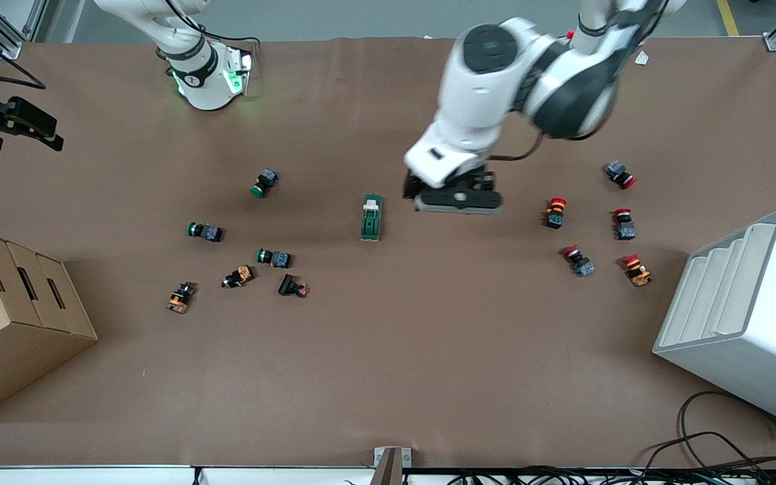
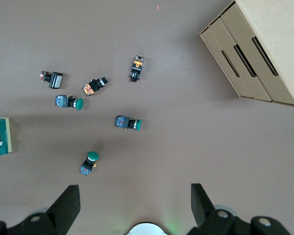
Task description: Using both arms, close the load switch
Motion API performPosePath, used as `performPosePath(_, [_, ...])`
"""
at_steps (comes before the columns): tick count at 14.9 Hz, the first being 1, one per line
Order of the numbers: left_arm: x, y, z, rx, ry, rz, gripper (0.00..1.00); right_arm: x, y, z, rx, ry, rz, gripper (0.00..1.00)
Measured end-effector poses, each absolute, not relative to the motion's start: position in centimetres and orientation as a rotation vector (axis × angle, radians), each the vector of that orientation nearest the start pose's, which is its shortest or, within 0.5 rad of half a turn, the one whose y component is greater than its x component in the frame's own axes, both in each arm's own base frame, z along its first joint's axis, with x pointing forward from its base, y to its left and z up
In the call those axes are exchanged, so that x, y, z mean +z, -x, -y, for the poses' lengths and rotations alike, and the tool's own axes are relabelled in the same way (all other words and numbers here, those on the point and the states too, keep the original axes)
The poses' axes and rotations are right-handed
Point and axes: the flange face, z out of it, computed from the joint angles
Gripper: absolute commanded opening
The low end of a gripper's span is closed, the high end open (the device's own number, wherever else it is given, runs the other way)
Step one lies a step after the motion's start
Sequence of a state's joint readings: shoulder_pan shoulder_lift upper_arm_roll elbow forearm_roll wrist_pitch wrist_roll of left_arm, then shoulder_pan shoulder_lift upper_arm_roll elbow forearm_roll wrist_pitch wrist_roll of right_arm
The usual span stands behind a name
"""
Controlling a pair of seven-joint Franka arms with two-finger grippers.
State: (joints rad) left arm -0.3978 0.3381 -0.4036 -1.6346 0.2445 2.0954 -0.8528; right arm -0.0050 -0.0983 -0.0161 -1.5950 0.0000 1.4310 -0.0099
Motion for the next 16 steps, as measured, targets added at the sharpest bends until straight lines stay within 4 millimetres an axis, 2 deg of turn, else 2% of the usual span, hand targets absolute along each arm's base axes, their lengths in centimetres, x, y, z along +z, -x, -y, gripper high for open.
performPosePath(3, [38.6, -46.4, 51.1, -0.428, 3.169, 0.044, 1.0, 65.4, -50.9, 1.2, 0.102, 3.138, -0.02, 1.0])
performPosePath(5, [34.5, -44.4, 53.9, -0.533, 3.135, 0.068, 1.0, 64.7, -51.3, 1.5, 0.122, 3.137, -0.028, 1.0])
performPosePath(7, [30.8, -42.4, 55.8, -0.643, 3.097, 0.105, 1.0, 63.0, -52.4, 1.8, 0.169, 3.135, -0.036, 1.0])
performPosePath(10, [26.4, -39.2, 58.0, -0.781, 3.074, 0.135, 0.98, 58.0, -55.3, 2.1, 0.281, 3.128, -0.045, 1.0])
performPosePath(13, [23.2, -35.6, 59.2, -0.901, 3.039, 0.046, 0.98, 52.7, -58.6, 2.7, 0.38, 3.123, -0.057, 1.0])
performPosePath(14, [22.2, -34.5, 59.1, -0.944, 3.026, 0.022, 0.97, 51.7, -59.2, 2.7, 0.4, 3.12, -0.058, 1.0])
performPosePath(16, [20.0, -32.3, 58.6, -1.032, 3.008, -0.007, 0.97, 51.1, -59.7, 2.1, 0.411, 3.117, -0.104, 1.0])
